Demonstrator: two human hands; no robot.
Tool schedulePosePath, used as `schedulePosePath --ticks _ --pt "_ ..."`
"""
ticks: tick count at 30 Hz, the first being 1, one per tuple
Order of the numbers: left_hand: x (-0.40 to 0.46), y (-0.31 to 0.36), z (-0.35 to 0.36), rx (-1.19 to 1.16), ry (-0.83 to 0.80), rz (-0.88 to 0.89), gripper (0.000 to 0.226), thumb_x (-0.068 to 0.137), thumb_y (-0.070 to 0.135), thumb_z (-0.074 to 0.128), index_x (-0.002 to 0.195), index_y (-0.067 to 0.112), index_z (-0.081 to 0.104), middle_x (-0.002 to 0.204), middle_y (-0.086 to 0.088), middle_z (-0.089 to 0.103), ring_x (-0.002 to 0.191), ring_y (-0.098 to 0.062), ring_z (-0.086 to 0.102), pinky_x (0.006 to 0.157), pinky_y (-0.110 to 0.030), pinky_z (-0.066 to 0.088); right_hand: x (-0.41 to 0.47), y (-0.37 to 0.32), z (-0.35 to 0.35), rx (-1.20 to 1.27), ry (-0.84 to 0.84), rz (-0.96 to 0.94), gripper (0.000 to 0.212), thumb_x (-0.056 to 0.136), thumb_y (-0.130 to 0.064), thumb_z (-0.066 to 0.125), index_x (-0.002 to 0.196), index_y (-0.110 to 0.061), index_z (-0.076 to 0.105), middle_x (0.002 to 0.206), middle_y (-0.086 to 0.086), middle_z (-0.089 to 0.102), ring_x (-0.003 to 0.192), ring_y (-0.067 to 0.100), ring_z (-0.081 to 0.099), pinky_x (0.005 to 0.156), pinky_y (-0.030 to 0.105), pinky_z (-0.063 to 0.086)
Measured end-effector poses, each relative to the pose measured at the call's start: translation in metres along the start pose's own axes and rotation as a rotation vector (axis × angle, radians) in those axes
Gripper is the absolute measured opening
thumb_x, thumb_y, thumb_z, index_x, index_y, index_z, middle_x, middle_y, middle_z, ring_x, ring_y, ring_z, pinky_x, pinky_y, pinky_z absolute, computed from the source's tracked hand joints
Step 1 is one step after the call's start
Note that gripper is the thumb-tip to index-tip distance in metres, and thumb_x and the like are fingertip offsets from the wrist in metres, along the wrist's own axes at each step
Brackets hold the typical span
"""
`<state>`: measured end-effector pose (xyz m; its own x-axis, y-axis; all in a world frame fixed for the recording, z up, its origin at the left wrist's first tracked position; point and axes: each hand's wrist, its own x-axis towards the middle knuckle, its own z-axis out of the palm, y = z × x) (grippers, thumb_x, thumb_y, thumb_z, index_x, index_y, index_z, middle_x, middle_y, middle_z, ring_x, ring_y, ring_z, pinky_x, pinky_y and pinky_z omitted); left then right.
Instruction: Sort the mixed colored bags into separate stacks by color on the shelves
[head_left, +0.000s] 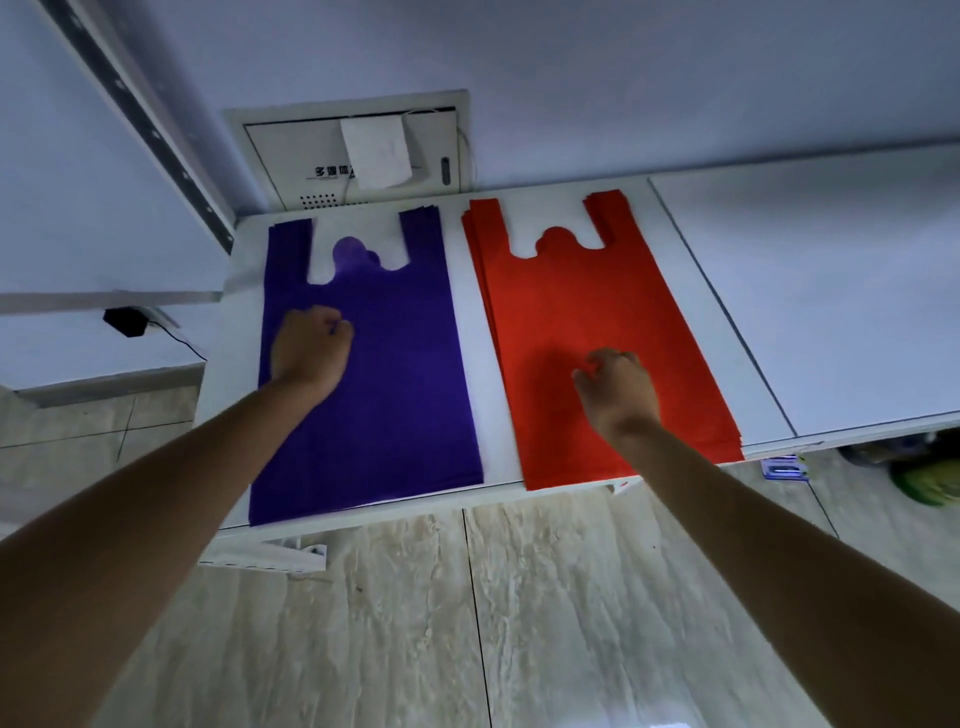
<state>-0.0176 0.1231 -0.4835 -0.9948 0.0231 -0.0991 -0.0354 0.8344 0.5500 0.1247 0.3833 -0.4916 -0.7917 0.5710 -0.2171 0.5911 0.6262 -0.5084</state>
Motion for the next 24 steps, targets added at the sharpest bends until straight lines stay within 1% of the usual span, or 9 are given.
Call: schedulePosePath --ticks 3,6,9,11,14,16,19,21,24 --pt "-0.015 0.057 0.026 -0.084 -0.095 0.063 0.034 0.098 0.02 0.043 0.124 0.005 0.06 0.111 -0.009 0.068 0.098 -0.022 0.064 0.072 -0.025 0.041 0.02 0.041 -0.037 -0.053 0.065 0.101 0.039 0.092 -0.024 0.052 0.126 -0.006 0.057 0.128 0.022 0.053 0.121 0.039 0.049 0.099 0.042 0.043" --pt "-0.016 0.092 0.065 -0.118 -0.211 0.016 0.028 0.099 0.022 0.04 0.1 0.005 0.062 0.086 -0.006 0.062 0.072 -0.013 0.055 0.064 -0.023 0.041 0.035 0.074 -0.057 -0.128 0.085 0.207 0.046 0.092 -0.025 0.052 0.131 -0.003 0.051 0.134 0.022 0.046 0.127 0.04 0.04 0.101 0.046 0.04" --pt "-0.019 0.116 0.095 -0.108 -0.296 -0.091 0.042 0.1 0.022 0.036 0.131 -0.004 0.05 0.128 -0.021 0.057 0.104 -0.029 0.061 0.077 -0.031 0.048 0.046 0.098 -0.061 -0.195 0.022 0.276 0.055 0.091 -0.031 0.055 0.135 -0.001 0.043 0.139 0.022 0.04 0.131 0.039 0.035 0.103 0.047 0.037" --pt "-0.018 0.122 0.111 -0.102 -0.35 -0.171 0.044 0.102 0.022 0.035 0.136 -0.004 0.045 0.125 -0.02 0.057 0.094 -0.023 0.058 0.067 -0.023 0.043 0.05 0.106 -0.059 -0.204 -0.029 0.283 0.057 0.091 -0.031 0.057 0.136 -0.001 0.04 0.14 0.022 0.038 0.132 0.039 0.034 0.104 0.047 0.036" --pt "-0.014 0.127 0.133 -0.109 -0.373 -0.213 0.033 0.101 0.021 0.035 0.097 -0.003 0.057 0.09 -0.013 0.058 0.076 -0.021 0.055 0.069 -0.028 0.045 0.057 0.111 -0.053 -0.227 -0.113 0.235 0.051 0.091 -0.025 0.056 0.134 -0.003 0.043 0.138 0.02 0.038 0.13 0.038 0.036 0.104 0.046 0.037" --pt "-0.015 0.129 0.139 -0.121 -0.354 -0.215 0.034 0.101 0.024 0.035 0.076 0.006 0.049 0.081 -0.009 0.052 0.072 -0.02 0.052 0.075 -0.032 0.046 0.06 0.114 -0.051 -0.227 -0.123 0.195 0.045 0.09 -0.019 0.054 0.131 -0.004 0.046 0.135 0.019 0.04 0.127 0.038 0.039 0.102 0.046 0.039" --pt "-0.02 0.13 0.136 -0.143 -0.372 -0.221 0.04 0.101 0.031 0.036 0.108 -0.001 0.058 0.104 -0.02 0.06 0.095 -0.028 0.06 0.086 -0.036 0.051 0.065 0.122 -0.055 -0.198 -0.079 0.23 0.041 0.089 -0.017 0.051 0.129 -0.005 0.05 0.134 0.019 0.042 0.126 0.038 0.042 0.102 0.045 0.04" --pt "-0.025 0.13 0.133 -0.162 -0.41 -0.25 0.051 0.099 0.036 0.04 0.135 0.001 0.045 0.123 -0.015 0.055 0.107 -0.026 0.057 0.1 -0.037 0.048 0.068 0.127 -0.057 -0.171 -0.114 0.22 0.039 0.09 -0.018 0.051 0.127 -0.006 0.053 0.133 0.019 0.046 0.123 0.039 0.046 0.101 0.044 0.043" --pt "-0.035 0.135 0.125 -0.222 -0.409 -0.26 0.053 0.1 0.034 0.042 0.142 0.001 0.038 0.091 -0.001 0.054 0.082 -0.014 0.054 0.093 -0.031 0.046 0.071 0.128 -0.061 -0.086 -0.142 0.212 0.04 0.091 -0.02 0.051 0.129 -0.007 0.055 0.131 0.019 0.053 0.117 0.038 0.053 0.101 0.046 0.046"
